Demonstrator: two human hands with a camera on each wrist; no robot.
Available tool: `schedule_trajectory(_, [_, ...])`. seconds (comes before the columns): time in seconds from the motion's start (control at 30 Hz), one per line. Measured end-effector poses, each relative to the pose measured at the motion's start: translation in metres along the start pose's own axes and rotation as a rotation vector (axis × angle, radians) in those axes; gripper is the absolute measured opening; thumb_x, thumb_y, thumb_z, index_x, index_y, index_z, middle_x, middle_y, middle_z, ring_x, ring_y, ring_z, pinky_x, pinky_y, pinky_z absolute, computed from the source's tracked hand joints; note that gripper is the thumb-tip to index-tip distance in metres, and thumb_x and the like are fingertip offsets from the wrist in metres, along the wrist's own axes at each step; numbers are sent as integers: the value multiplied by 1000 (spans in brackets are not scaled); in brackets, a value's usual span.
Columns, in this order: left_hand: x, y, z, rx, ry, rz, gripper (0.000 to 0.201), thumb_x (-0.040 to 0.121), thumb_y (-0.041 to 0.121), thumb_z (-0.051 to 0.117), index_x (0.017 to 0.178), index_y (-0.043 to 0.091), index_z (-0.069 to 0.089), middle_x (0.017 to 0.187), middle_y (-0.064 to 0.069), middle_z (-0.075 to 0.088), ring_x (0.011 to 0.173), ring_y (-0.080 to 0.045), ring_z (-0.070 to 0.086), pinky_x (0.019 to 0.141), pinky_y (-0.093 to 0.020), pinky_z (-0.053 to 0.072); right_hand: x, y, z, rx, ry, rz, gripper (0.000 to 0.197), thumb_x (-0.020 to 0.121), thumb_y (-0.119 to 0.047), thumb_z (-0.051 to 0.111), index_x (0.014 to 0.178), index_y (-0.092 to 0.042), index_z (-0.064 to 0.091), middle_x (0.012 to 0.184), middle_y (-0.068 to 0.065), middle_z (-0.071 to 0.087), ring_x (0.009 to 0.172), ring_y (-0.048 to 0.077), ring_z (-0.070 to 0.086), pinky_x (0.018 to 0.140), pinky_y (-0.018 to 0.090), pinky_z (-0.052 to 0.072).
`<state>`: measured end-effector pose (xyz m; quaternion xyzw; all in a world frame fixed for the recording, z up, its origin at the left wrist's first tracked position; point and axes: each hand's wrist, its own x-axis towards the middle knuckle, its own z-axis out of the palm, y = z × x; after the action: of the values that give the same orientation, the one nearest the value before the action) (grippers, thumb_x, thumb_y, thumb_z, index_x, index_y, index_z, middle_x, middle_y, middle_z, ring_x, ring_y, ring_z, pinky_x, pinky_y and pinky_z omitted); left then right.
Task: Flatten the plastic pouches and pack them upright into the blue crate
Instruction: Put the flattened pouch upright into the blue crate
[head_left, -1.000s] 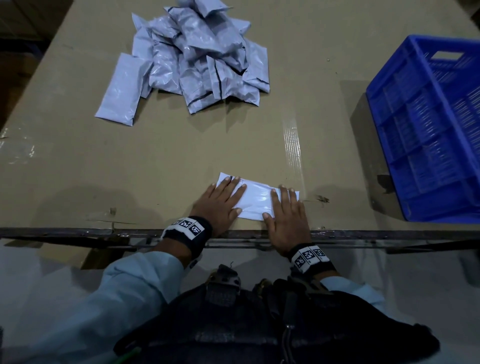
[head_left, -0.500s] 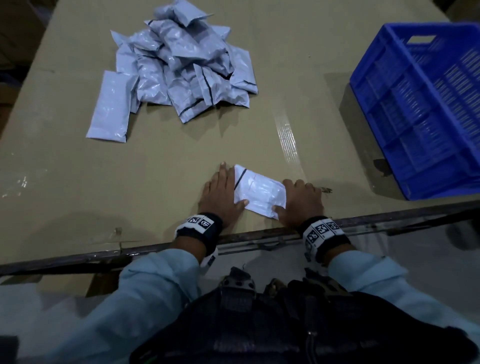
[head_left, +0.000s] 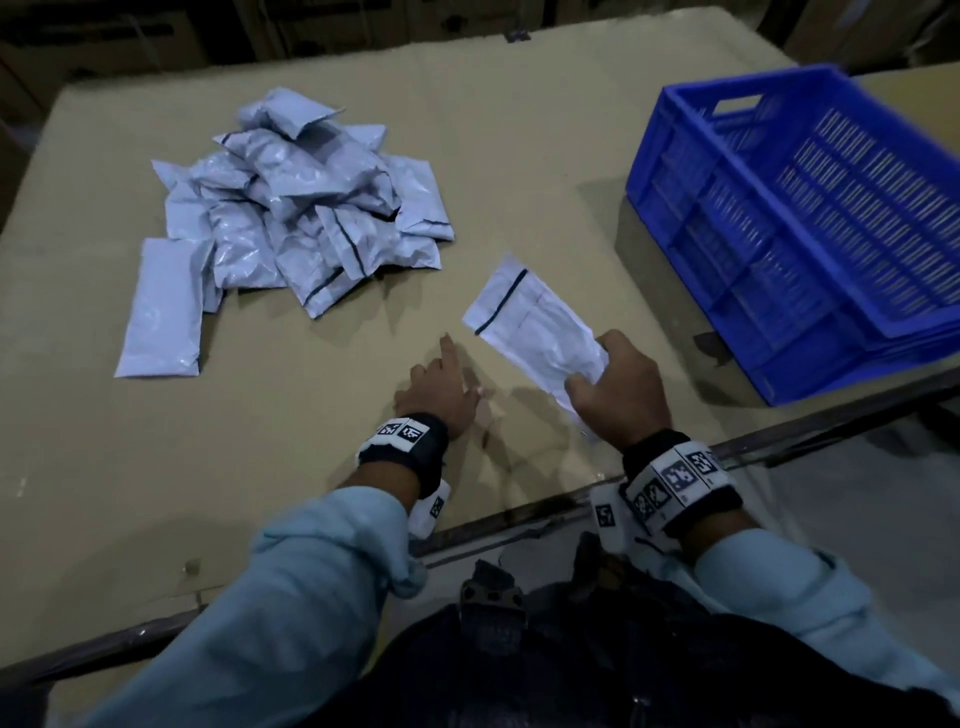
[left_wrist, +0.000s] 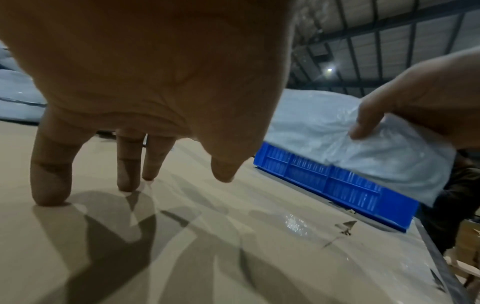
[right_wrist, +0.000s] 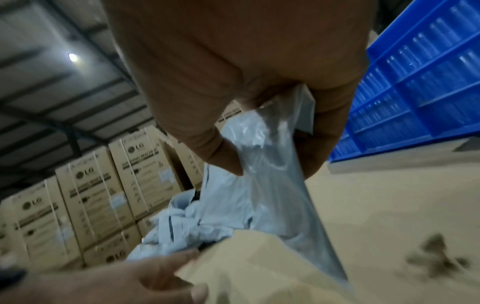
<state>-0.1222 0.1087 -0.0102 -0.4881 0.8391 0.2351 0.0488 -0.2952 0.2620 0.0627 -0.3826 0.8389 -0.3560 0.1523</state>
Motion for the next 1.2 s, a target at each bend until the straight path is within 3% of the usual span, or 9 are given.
schedule_trajectory(0.17, [39,61,9,100,-73,23,61,97,54,52,141,15,37,140,-13,46,128,-37,40,98,-52,44,35,2,-64,29,103,-95,19,77,-17,65,81,-12,47,67,2,53,62,25,52,51,33,39])
schedule_trajectory(0.3, [77,113,18,185,-192,-101,73,88,62,54,140,12,42,139,-14,42,128,-39,39,108,-53,39,67,9,-117,25,184,-180,26,77,-17,67,76,-17,41,61,-2,46,54,13,45,47,25,28])
schedule_trajectory(0.4, [106,142,17,192,-208,-115,74,86,50,60,146,9,41,142,-16,44,131,-40,43,109,-51,40,90,13,-154,57,240,-189,30,79,-14,67,77,-10,36,59,0,41,51,14,37,44,23,25])
schedule_trajectory(0.57, [128,176,17,353,-217,-141,45,84,32,75,121,7,67,133,-17,61,124,-35,58,102,-39,50,131,21,-218,42,214,-182,16,89,-24,56,97,-17,44,78,0,57,68,19,54,56,34,37])
schedule_trajectory(0.7, [139,194,28,432,-237,-256,81,63,56,84,125,8,64,135,-18,58,134,-38,45,112,-43,42,169,42,-262,29,274,-207,13,90,-25,55,97,-17,48,79,2,55,68,22,52,54,33,30])
schedule_trajectory(0.8, [133,204,34,440,-157,-292,120,66,81,67,149,-1,38,154,-25,38,147,-45,27,121,-50,26,197,64,-281,7,377,-191,11,89,-27,54,90,-17,49,78,3,53,69,29,49,59,33,31])
schedule_trajectory(0.97, [134,199,37,339,-152,-322,142,64,83,71,155,-9,13,161,-34,13,151,-49,12,123,-51,22,250,98,-299,-209,508,-59,37,92,-28,57,121,-5,59,112,21,64,99,42,61,69,39,38])
schedule_trajectory(1.07, [136,193,41,290,-165,-338,146,62,82,74,156,-7,9,161,-37,5,151,-51,8,124,-51,22,279,120,-293,-252,452,-2,39,92,-29,59,122,-4,62,113,22,67,101,44,63,76,48,51])
schedule_trajectory(1.2, [131,197,39,303,-169,-318,144,67,82,71,157,-8,3,161,-38,-1,153,-50,2,126,-50,14,296,140,-267,-375,335,7,20,90,-21,62,102,-6,63,101,18,67,90,41,64,68,42,46])
